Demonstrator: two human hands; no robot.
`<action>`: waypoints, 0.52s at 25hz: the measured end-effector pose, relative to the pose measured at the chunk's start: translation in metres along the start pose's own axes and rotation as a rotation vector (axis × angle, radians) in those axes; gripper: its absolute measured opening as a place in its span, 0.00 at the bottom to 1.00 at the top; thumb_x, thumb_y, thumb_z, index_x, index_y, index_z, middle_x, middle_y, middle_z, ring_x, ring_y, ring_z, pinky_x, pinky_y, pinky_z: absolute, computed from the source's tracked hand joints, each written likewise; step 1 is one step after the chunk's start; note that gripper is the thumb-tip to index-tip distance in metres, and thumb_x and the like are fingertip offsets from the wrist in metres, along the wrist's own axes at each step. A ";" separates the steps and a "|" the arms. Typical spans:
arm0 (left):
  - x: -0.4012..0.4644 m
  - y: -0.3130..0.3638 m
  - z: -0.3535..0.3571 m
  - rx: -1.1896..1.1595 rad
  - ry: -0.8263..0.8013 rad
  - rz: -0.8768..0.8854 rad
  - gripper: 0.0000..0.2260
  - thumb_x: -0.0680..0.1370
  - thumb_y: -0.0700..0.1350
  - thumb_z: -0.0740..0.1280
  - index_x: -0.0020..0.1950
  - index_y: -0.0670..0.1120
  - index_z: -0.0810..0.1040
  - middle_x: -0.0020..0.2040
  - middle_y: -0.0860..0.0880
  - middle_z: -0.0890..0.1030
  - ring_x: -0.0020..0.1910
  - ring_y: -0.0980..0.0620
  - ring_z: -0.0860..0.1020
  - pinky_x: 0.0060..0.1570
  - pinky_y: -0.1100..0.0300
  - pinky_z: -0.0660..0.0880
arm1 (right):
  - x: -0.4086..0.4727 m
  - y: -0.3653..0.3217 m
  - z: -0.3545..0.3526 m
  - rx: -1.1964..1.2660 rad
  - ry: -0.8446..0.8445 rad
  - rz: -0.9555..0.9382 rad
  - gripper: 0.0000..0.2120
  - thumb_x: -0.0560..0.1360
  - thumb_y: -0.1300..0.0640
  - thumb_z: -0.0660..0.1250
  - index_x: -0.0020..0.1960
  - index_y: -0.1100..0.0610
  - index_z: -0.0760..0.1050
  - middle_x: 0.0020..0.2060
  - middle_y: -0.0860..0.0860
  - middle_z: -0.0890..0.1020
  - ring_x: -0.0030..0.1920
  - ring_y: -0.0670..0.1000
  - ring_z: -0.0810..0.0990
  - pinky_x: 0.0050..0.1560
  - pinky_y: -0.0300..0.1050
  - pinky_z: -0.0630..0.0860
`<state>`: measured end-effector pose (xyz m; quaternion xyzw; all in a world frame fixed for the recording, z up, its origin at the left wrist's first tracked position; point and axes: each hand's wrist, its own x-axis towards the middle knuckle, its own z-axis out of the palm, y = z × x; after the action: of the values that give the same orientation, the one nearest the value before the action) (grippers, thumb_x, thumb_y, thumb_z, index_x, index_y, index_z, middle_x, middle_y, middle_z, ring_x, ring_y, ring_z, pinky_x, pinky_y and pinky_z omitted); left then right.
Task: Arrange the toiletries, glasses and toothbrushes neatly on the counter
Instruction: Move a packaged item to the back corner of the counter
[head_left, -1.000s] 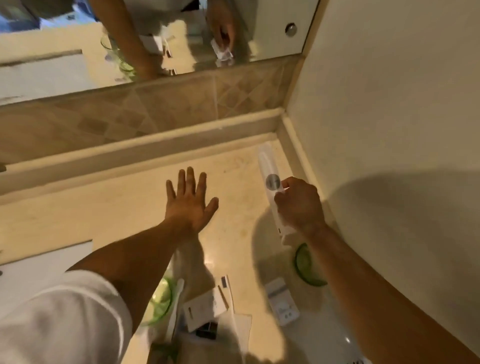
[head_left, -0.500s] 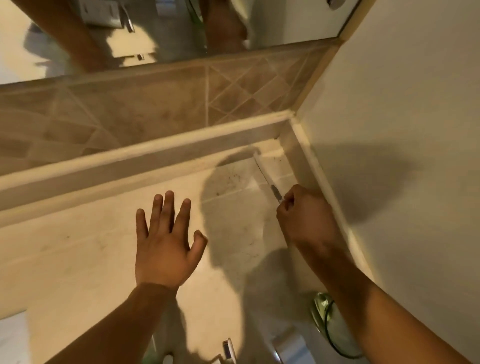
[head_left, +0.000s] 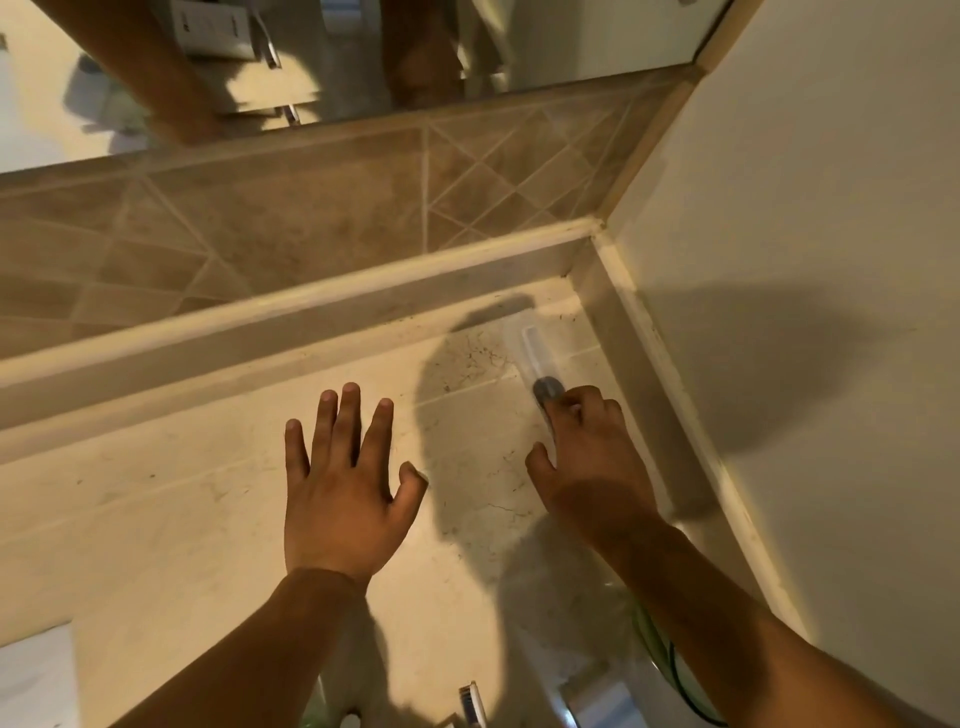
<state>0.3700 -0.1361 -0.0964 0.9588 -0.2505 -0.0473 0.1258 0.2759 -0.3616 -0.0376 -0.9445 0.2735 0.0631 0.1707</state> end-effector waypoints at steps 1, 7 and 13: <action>0.000 0.000 0.000 -0.007 0.005 -0.001 0.31 0.79 0.59 0.56 0.81 0.51 0.63 0.83 0.45 0.57 0.84 0.47 0.48 0.80 0.38 0.46 | -0.001 0.000 0.002 -0.016 -0.013 0.006 0.29 0.78 0.47 0.62 0.77 0.52 0.63 0.67 0.52 0.69 0.62 0.50 0.68 0.64 0.48 0.76; 0.000 -0.001 0.004 0.000 0.021 0.001 0.30 0.79 0.59 0.56 0.81 0.52 0.63 0.83 0.45 0.57 0.84 0.47 0.47 0.80 0.39 0.45 | 0.014 0.006 -0.002 -0.049 -0.005 0.093 0.34 0.78 0.45 0.62 0.80 0.51 0.53 0.75 0.47 0.63 0.68 0.52 0.67 0.69 0.53 0.70; 0.000 -0.003 0.007 0.014 0.048 0.010 0.30 0.79 0.59 0.56 0.80 0.52 0.63 0.83 0.45 0.57 0.84 0.47 0.47 0.80 0.39 0.44 | 0.030 0.011 -0.007 0.098 -0.053 0.183 0.36 0.80 0.49 0.64 0.81 0.51 0.50 0.76 0.45 0.55 0.75 0.53 0.63 0.73 0.52 0.67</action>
<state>0.3703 -0.1355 -0.1039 0.9592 -0.2526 -0.0216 0.1254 0.2955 -0.3875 -0.0409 -0.9041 0.3569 0.0898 0.2173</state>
